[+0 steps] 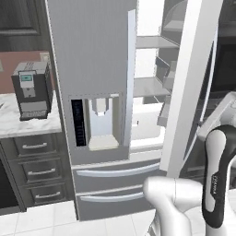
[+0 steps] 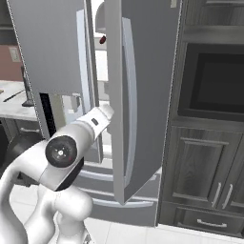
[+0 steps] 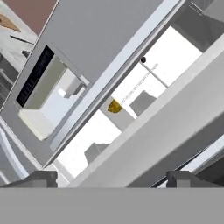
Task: Retrieve the sausage and cheese from the fridge and place them on the cutting board on the counter.
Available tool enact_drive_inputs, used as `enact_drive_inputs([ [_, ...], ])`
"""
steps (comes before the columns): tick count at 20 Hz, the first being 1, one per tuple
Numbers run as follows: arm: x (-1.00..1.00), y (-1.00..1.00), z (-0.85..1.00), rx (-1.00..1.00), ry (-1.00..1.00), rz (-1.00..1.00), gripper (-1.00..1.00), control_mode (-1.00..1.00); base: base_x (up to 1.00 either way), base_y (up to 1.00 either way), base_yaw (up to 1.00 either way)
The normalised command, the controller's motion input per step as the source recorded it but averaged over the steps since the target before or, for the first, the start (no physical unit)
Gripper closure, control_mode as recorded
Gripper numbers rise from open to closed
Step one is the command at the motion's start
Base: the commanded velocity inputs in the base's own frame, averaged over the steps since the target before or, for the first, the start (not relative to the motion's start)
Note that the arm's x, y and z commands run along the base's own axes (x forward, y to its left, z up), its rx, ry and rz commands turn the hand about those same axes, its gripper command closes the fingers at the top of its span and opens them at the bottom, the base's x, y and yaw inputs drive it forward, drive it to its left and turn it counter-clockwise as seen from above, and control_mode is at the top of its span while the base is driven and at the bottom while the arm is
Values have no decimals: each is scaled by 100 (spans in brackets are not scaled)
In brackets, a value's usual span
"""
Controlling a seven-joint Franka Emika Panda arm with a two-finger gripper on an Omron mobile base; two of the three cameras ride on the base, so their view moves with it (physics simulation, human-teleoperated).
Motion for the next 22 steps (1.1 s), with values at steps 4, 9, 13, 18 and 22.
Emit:
enact_drive_inputs([
  [4, 0, 63, 0, -26, -1, 6, -100, -100, 0, 0, 0],
  [9, 4, 78, 0, -25, -11, -33, -100, -100, 0, 0, 0],
  [13, 30, 75, 0, -18, -1, -47, -100, -100, 0, 0, 0],
  [18, 47, 71, -1, -13, 0, -40, -100, -100, 0, 0, 0],
  [22, 93, 5, -23, -27, 3, -27, -100, -100, 0, 0, 0],
])
